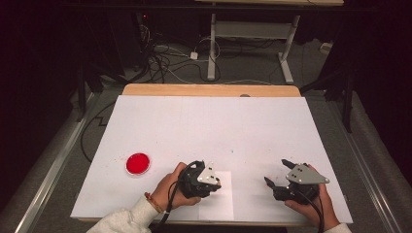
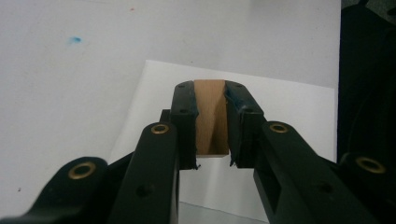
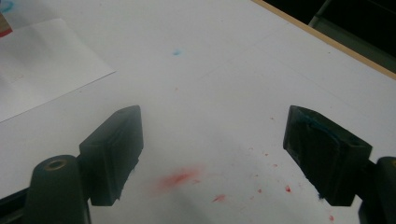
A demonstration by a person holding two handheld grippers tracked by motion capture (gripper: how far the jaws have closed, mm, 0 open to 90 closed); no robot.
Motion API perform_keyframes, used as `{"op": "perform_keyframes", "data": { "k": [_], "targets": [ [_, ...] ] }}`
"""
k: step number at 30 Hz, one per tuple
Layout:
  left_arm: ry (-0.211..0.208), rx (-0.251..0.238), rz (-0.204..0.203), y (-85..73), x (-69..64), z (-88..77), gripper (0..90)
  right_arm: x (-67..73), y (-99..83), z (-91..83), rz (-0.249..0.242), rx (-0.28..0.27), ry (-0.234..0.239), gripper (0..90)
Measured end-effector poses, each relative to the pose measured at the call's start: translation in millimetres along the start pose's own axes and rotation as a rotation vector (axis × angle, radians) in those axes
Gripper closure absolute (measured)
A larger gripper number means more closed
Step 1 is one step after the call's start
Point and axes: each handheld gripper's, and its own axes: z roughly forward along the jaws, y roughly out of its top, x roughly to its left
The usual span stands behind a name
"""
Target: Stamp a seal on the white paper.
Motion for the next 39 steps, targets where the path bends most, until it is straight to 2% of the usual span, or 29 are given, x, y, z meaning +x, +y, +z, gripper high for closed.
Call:
{"op": "perform_keyframes", "data": {
  "k": [13,21,28,31,35,39],
  "targets": [
    [-0.011,0.019,0.000,-4.1,-2.9,13.7,74.0,-0.3,-0.3,-0.3,-0.002,0.002,-0.003,20.2],
    [-0.028,0.057,-0.003,-6.9,-3.5,25.6,73.9,-0.7,-0.6,-0.6,-0.005,0.005,-0.007,20.3],
    [-0.051,0.064,-0.023,-6.9,-0.1,27.0,74.1,-1.6,-1.5,0.5,-0.005,0.011,-0.017,20.3],
    [-0.039,0.073,-0.017,-5.5,-2.0,27.4,74.1,-1.8,-1.4,-0.1,-0.005,0.008,-0.018,20.3],
    [-0.049,0.058,-0.038,-8.3,-0.2,27.7,74.1,-0.9,-1.3,0.3,-0.007,0.010,-0.017,20.2],
    [-0.052,0.055,-0.037,-8.8,0.1,28.0,74.1,-0.7,-1.1,0.6,-0.008,0.011,-0.015,20.2]
  ]
}}
